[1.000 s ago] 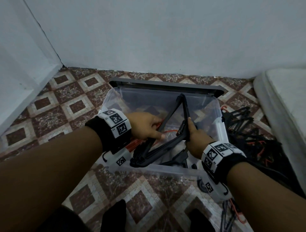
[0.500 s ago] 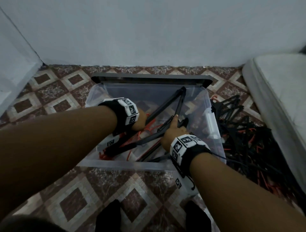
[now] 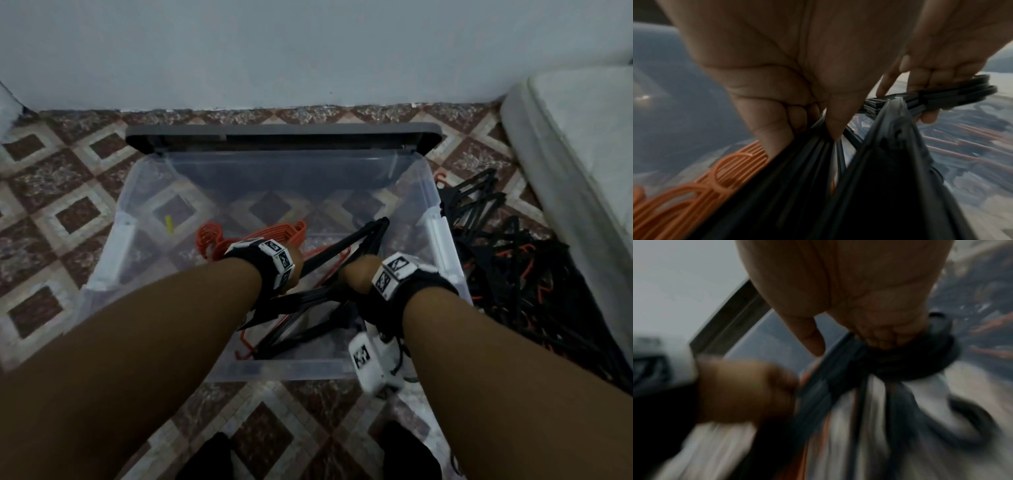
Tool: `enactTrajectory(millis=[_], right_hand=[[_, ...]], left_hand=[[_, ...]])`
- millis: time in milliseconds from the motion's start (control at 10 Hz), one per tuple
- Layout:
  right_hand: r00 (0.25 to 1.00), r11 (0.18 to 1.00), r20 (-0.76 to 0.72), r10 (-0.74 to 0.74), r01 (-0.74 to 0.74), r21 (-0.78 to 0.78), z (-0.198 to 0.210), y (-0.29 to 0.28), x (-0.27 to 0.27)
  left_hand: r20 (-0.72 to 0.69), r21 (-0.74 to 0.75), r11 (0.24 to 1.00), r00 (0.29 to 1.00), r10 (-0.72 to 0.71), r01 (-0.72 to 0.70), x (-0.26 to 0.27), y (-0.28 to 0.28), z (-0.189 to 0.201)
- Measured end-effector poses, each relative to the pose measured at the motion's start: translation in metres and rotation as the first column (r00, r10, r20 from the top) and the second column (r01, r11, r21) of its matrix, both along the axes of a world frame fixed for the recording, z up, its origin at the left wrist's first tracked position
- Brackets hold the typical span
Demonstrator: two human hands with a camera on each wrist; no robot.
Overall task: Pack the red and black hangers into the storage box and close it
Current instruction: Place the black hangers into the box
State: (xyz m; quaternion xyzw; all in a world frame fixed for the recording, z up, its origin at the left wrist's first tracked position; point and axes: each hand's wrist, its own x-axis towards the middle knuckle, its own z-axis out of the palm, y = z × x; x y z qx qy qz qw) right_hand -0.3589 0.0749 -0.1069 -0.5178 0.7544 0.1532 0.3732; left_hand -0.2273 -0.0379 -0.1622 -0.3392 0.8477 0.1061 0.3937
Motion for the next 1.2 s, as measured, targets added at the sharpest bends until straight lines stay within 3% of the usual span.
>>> enactTrajectory(millis=[100,200,300,400,500,600,700,800,900,1000,1100,1200], right_hand=[[0.999,0.998,0.003,0.037,-0.037,-0.059,-0.004,-0.017,-0.018],[0.999,0.981,-0.002,-0.035,0.033,-0.191,-0.005,-0.031,-0.034],[0.874,0.864,0.293,-0.388,0.455,-0.214,-0.008,-0.039,-0.058],[0.627,0.661,0.465,-0.625,0.742,-0.111,-0.017,-0.038,-0.082],[0.400,0.470,0.551,-0.732,0.882,-0.016,-0.020,-0.038,-0.096],[0.250,0.448,0.612,-0.750,0.873,0.192,-0.014,-0.039,-0.102],[0.238,0.464,0.642,-0.729,0.861,0.208,-0.010,-0.042,-0.104],[0.252,0.457,0.644,-0.722,0.873,0.171,-0.007,-0.043,-0.102],[0.236,0.464,0.664,-0.710,0.865,0.188,-0.009,-0.043,-0.104],[0.235,0.473,0.678,-0.697,0.861,0.188,-0.010,-0.042,-0.103],[0.233,0.468,0.687,-0.689,0.866,0.176,-0.011,-0.041,-0.102],[0.250,0.474,0.688,-0.682,0.867,0.155,-0.013,-0.040,-0.101]], left_hand=[[-0.035,0.062,0.996,0.998,-0.058,0.060,0.002,0.001,-0.023],[-0.036,0.050,0.991,0.992,-0.122,0.124,0.000,0.009,-0.046],[-0.098,0.088,0.995,0.995,-0.037,0.046,0.000,0.022,-0.067],[-0.127,0.167,0.985,0.992,-0.024,0.045,-0.007,0.034,-0.082],[-0.060,0.168,0.979,0.993,-0.106,0.114,-0.010,0.041,-0.090],[-0.076,0.105,0.991,0.995,-0.071,0.079,-0.011,0.039,-0.094],[-0.149,0.058,0.996,0.986,0.080,-0.072,-0.014,0.039,-0.101],[-0.134,0.200,0.971,0.978,0.162,-0.133,-0.018,0.033,-0.107],[-0.215,0.187,0.959,0.943,0.253,-0.214,-0.018,0.025,-0.107],[-0.186,0.188,0.962,0.955,0.232,-0.197,-0.019,0.025,-0.112],[-0.251,0.216,0.946,0.923,0.291,-0.240,-0.019,0.020,-0.105],[-0.386,0.019,0.961,0.885,0.261,-0.275,-0.015,0.004,-0.084]])
